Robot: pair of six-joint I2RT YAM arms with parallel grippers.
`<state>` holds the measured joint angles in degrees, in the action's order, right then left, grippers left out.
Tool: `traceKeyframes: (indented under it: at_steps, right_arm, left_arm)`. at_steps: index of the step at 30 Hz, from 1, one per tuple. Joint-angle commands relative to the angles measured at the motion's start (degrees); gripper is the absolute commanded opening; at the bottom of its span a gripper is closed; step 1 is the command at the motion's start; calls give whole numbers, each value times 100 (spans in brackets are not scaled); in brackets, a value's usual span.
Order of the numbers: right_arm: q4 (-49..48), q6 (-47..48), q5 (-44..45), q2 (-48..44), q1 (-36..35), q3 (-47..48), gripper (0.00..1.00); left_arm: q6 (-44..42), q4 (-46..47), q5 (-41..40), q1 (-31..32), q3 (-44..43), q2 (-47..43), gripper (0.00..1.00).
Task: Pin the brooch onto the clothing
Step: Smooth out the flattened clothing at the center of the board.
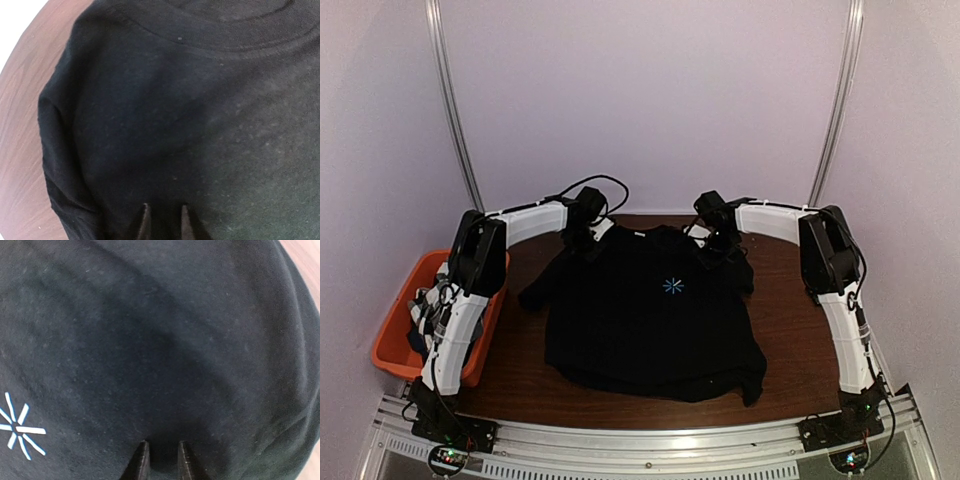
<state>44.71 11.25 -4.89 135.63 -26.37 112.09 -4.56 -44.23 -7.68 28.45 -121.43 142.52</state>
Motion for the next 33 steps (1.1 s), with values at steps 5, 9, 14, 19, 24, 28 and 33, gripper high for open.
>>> traceKeyframes:
  at_steps: [5, 9, 14, 19, 24, 28, 33]
  right_arm:
    - [-13, -20, -159, -6, 109, -309, 0]
    - [-180, -25, -178, -313, 115, -489, 0]
    - [-347, -44, -272, -699, 115, -710, 0]
    - [-409, -77, -312, -1029, 118, -847, 0]
    - [-380, -116, -381, -1171, 106, -856, 0]
    - [-357, -132, -393, -1148, 106, -858, 0]
    - [-331, -149, -374, -1143, 97, -882, 0]
  left_arm:
    - [92, -42, -150, 3, -76, 98, 0]
    - [151, -42, -101, 3, -82, -115, 0]
    - [215, -34, -51, -1, -75, -387, 0]
    - [221, -34, -46, 12, -31, -666, 0]
    - [-97, 62, 42, 65, 183, -806, 0]
    - [-451, 310, 104, 91, 496, -754, 26]
    - [-775, 368, 109, 99, 520, -469, 47]
